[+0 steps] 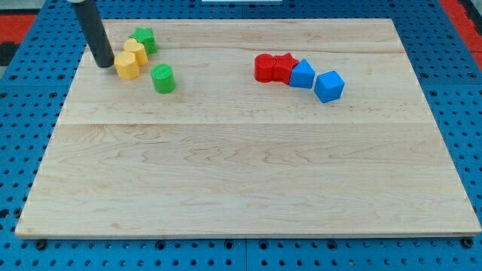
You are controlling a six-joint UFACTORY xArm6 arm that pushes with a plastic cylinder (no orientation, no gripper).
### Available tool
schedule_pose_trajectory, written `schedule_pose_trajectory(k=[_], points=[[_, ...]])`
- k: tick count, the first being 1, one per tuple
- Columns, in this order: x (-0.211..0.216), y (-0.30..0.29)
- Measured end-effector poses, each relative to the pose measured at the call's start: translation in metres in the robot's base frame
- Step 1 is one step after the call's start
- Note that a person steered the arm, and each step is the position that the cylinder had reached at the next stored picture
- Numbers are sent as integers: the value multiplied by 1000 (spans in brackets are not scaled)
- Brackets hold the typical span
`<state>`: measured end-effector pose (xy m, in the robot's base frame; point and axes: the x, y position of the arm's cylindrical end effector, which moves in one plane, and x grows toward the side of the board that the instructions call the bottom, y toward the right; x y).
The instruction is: Move the yellow heart diagonally to the top left of the red circle
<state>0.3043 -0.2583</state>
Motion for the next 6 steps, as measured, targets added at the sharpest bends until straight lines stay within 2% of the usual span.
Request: schedule_pose_trajectory(k=[1,2,3,4,5,6], points=[[-23,3],[-23,103],[-16,119],[-16,172],[-3,178],[-24,210]])
